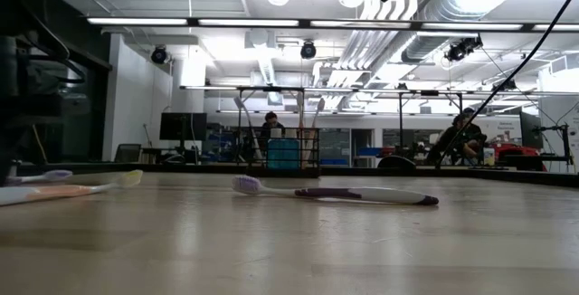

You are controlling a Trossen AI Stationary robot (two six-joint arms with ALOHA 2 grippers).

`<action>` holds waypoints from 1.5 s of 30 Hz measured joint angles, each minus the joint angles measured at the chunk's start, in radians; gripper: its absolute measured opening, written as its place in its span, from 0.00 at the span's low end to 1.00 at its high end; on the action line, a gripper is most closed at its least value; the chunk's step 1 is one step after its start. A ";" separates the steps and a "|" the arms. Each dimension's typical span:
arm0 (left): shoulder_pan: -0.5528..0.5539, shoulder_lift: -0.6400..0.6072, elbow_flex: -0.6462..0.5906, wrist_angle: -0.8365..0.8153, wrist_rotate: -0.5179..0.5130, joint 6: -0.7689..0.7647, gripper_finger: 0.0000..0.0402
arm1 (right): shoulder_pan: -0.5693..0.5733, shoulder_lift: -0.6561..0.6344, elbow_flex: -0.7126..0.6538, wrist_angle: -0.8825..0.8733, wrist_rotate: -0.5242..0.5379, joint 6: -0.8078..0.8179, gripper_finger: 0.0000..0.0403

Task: Pick & Place toothbrushing station
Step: Put the left purple toothbrush into the wire organizer

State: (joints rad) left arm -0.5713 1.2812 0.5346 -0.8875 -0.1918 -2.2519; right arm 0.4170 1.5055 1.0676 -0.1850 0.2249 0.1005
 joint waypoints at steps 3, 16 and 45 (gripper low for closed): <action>0.000 0.000 0.000 -0.002 -0.012 0.000 0.01 | 0.000 0.000 0.000 0.000 0.000 0.000 0.32; -0.001 0.003 -0.004 0.130 -0.243 0.155 0.00 | 0.000 0.000 0.000 0.000 0.000 0.000 0.32; -0.169 0.001 0.000 0.292 -1.359 0.659 0.00 | -0.006 0.000 0.000 -0.005 0.011 0.008 0.32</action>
State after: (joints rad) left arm -0.7407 1.2823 0.5343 -0.5953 -1.5508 -1.5927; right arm 0.4108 1.5051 1.0676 -0.1899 0.2359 0.1085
